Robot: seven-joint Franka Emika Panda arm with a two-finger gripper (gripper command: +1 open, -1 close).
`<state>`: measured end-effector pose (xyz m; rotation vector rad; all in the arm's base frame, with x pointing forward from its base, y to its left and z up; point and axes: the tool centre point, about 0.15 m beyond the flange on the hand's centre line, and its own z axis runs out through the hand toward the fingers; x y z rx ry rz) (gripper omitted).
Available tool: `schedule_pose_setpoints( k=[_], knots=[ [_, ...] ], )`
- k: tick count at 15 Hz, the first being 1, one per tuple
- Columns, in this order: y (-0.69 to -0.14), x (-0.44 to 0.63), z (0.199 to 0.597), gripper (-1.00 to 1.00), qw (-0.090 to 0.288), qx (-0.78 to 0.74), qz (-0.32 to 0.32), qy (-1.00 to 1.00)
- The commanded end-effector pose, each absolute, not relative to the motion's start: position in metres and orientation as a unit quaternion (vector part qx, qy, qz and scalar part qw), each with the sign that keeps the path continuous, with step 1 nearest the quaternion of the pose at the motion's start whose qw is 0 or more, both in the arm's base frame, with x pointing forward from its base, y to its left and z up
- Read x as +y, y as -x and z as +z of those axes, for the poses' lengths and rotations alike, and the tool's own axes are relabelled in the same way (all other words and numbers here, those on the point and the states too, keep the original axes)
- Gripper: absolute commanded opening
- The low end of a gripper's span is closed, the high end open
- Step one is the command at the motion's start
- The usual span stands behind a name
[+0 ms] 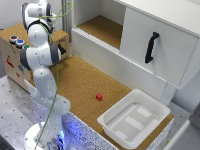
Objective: Go towards the purple block and grasp it
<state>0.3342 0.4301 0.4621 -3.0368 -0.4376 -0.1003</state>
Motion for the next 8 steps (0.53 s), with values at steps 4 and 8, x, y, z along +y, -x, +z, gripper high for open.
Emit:
schedule_pose_setpoints(
  k=[4,8],
  knots=[
    [-0.341,0.454,0.439,1.00,-0.022,-0.156,-0.012,0.987],
    [-0.336,0.455,0.430,1.00,-0.032,-0.166,-0.034,0.985]
  ],
)
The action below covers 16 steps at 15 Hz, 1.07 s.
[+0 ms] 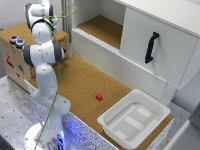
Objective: Go towards the purple block and grasp it
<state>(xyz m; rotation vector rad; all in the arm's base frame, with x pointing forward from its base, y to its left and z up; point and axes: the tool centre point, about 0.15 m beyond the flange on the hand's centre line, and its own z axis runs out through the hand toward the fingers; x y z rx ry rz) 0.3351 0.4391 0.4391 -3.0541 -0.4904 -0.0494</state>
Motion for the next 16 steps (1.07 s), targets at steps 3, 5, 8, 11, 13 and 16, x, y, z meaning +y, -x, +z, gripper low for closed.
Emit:
schedule_pose_setpoints(
  k=[3,5,8,11,13,16],
  knots=[
    [-0.338,0.458,0.429,1.00,-0.025,-0.166,-0.042,0.985],
    [-0.340,0.460,0.424,-1.00,-0.001,-0.167,-0.041,0.985],
    [-0.342,0.464,0.425,-1.00,0.001,-0.179,-0.048,0.983],
    [-0.344,0.464,0.428,-1.00,-0.008,-0.181,-0.051,0.982],
    [-0.343,0.461,0.431,-1.00,-0.016,-0.176,-0.050,0.983],
    [-0.340,0.446,0.441,-1.00,-0.027,-0.150,-0.056,0.987]
  ],
)
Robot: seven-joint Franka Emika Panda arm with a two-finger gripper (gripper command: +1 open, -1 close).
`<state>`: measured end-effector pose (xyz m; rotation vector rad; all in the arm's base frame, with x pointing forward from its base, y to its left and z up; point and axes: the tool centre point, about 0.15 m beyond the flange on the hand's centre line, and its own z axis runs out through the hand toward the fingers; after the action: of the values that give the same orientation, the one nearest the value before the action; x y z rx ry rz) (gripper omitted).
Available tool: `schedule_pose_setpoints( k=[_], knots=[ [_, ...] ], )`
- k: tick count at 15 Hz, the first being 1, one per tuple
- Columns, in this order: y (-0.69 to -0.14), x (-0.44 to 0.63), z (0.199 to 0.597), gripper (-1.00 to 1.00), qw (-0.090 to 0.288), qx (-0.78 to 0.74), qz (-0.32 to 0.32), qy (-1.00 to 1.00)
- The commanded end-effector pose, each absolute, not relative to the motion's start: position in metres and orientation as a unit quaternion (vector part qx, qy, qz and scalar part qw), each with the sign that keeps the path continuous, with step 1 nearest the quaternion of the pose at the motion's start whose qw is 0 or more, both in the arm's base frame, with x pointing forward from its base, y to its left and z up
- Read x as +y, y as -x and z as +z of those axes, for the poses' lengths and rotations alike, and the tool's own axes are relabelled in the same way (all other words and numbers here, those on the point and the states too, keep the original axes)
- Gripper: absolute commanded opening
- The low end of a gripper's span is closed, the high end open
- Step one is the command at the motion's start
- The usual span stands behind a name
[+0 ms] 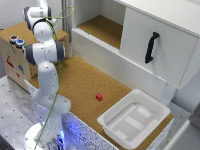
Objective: Go towards the purple block and grasp it
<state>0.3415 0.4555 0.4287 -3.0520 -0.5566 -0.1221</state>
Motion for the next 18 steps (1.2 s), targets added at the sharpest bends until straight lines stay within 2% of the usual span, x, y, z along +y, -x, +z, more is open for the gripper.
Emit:
schedule_pose_setpoints(
  k=[1,7,15,18],
  knots=[
    [-0.339,0.439,0.446,-1.00,-0.032,-0.140,-0.058,0.988],
    [-0.342,0.369,0.477,-1.00,-0.045,-0.115,-0.095,0.988],
    [-0.312,0.226,0.445,-1.00,-0.033,-0.196,-0.126,0.972],
    [-0.315,0.164,0.441,-1.00,-0.010,-0.214,-0.129,0.968]
  ],
)
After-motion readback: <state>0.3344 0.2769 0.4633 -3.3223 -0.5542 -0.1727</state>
